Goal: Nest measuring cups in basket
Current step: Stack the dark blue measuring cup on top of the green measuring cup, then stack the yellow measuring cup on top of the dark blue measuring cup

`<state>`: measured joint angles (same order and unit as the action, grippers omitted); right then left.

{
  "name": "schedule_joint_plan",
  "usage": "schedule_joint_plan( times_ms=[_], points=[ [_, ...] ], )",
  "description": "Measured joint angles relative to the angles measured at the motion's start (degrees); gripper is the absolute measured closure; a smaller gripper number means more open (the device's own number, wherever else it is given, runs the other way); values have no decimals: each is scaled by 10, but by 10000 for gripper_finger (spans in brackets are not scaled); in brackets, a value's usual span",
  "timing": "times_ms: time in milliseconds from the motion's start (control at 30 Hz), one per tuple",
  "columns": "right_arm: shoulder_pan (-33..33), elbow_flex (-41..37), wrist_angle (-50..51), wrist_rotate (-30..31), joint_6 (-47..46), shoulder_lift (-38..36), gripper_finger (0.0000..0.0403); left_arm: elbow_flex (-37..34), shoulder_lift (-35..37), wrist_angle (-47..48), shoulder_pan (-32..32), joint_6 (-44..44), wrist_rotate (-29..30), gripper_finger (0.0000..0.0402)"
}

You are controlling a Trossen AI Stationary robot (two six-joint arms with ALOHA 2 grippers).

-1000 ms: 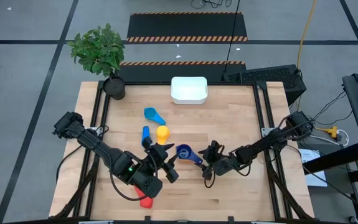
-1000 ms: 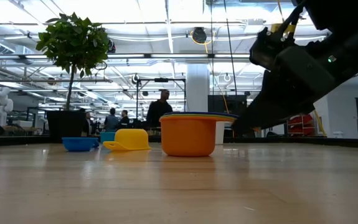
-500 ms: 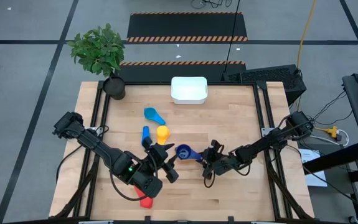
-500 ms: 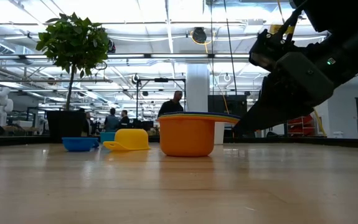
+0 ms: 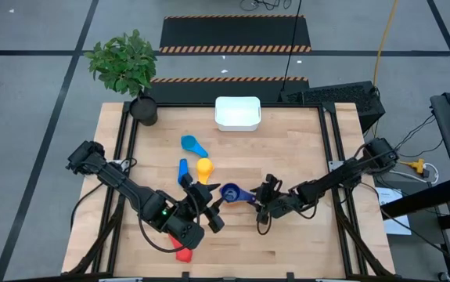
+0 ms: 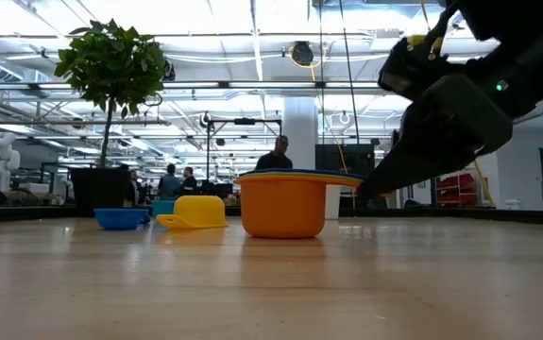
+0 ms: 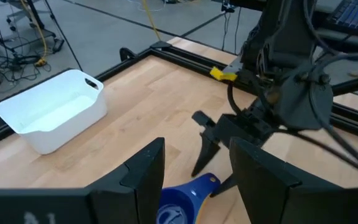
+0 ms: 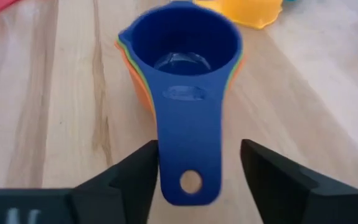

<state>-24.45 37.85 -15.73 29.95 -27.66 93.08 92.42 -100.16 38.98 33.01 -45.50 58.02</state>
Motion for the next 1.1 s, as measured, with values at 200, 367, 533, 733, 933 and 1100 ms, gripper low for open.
schedule_joint_plan(
  times_ms=[200, 367, 533, 733, 933, 1100],
  points=[
    [3, 0, 106, 0, 42, -88, 141, 0, 0, 2, 0, -1, -1, 220],
    [3, 0, 180, -1, 79, -170, 132, -1, -12, 10, -3, 0, -24, 220],
    [3, 0, 217, -1, 133, -241, 134, -1, -31, 20, -13, -7, -70, 220],
    [7, 0, 221, 1, 208, -309, 137, -1, -57, 55, -31, -16, -116, 220],
    [12, 0, 223, 2, 228, -351, 138, 0, -100, 156, -56, -68, -203, 220],
    [12, 0, 254, 2, 228, -365, 138, 0, -137, 233, -61, -99, -274, 220]
  ],
)
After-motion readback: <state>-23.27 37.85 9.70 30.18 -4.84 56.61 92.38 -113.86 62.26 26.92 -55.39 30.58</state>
